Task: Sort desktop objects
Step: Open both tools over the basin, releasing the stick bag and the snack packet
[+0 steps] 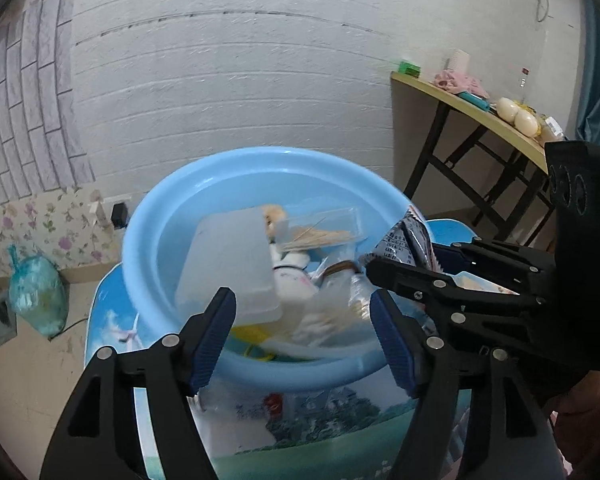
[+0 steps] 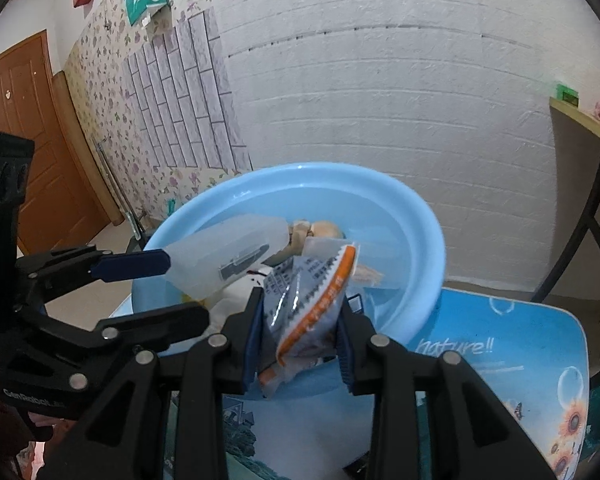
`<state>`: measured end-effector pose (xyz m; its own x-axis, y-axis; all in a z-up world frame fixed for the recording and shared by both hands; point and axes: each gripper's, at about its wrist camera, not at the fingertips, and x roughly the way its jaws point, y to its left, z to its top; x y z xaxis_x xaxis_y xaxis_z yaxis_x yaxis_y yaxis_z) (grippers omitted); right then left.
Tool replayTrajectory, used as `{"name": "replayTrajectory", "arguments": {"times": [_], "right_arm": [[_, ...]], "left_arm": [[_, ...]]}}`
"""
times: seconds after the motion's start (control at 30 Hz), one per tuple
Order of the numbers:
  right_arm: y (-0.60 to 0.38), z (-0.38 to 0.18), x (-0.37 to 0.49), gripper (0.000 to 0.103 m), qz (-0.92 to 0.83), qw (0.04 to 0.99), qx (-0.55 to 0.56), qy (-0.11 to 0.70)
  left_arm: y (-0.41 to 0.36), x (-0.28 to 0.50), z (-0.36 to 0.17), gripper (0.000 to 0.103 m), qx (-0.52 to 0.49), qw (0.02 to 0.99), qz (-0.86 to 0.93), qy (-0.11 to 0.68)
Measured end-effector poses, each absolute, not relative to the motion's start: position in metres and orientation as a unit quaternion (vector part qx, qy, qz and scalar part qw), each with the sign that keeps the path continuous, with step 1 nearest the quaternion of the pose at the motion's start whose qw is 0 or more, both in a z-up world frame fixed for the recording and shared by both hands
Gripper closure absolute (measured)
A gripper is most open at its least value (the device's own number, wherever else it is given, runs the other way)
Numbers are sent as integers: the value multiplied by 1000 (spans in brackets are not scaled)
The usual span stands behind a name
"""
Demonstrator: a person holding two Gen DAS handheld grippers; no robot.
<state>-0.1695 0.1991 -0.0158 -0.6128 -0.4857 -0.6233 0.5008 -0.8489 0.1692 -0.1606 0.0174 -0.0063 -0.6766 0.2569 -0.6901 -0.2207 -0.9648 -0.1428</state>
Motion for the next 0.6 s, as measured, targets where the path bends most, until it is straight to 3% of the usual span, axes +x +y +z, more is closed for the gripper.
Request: {"name": "replayTrajectory", "arguments": {"times": [0.1,0.17,0.23,0.6], "right_arm": [[197,-19,-168,66,-896,274,348,11],[196,-16,-165,59,-898,272,345,18],[196,-14,-160,56,-899,270,344,19],[209,-13,-123,55,-905,256,339,28]], "left_arm": [[8,-154,-10,33,-380,126,916,-33],[5,-149,-8,32,-373,121,919,-31],[2,-143,-6,23,-371,112,921,-31],[-22,-119,-30,18,-406,82,908,-66]]}}
